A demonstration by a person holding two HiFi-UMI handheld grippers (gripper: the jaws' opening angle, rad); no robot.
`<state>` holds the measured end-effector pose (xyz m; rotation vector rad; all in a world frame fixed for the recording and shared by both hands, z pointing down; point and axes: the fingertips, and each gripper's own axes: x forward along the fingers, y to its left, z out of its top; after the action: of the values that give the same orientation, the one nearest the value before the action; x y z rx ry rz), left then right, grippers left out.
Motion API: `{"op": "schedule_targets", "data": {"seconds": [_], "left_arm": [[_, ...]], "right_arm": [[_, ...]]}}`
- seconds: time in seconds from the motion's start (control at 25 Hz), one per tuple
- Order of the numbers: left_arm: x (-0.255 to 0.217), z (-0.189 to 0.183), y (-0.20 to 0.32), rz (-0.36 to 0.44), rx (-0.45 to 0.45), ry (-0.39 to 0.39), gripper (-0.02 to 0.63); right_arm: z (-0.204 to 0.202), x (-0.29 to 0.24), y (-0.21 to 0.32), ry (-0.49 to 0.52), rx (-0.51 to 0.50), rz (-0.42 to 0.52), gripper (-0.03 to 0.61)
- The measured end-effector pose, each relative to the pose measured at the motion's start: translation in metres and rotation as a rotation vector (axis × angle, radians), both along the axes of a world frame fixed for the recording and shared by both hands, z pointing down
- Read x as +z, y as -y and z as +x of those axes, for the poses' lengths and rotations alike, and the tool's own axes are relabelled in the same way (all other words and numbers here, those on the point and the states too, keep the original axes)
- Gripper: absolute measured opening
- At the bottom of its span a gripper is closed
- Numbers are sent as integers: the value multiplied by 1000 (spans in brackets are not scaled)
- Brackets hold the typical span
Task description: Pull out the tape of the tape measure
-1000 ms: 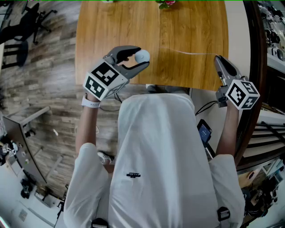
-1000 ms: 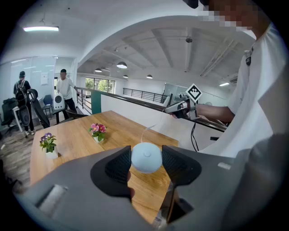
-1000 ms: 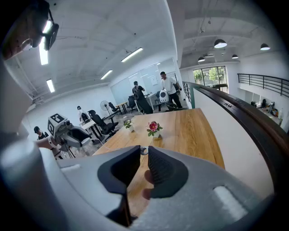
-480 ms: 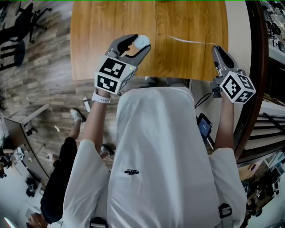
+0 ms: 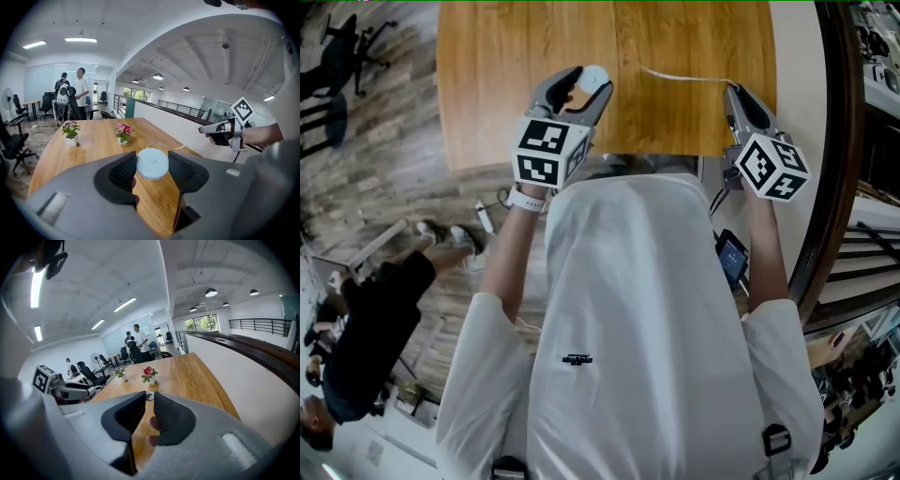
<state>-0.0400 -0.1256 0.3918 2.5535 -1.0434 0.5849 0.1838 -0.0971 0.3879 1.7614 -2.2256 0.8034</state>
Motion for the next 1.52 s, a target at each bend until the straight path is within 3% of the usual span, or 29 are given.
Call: {"op": "schedule_targets", "data": {"seconds": [0.48, 1.52], "left_arm": [[42, -1, 18, -43, -66, 21, 236], [145, 3, 34, -193, -132, 147, 236]], "right_arm": [[-3, 35, 17, -39, -5, 5, 60], [-16, 132, 51, -24, -65, -142, 61]]}}
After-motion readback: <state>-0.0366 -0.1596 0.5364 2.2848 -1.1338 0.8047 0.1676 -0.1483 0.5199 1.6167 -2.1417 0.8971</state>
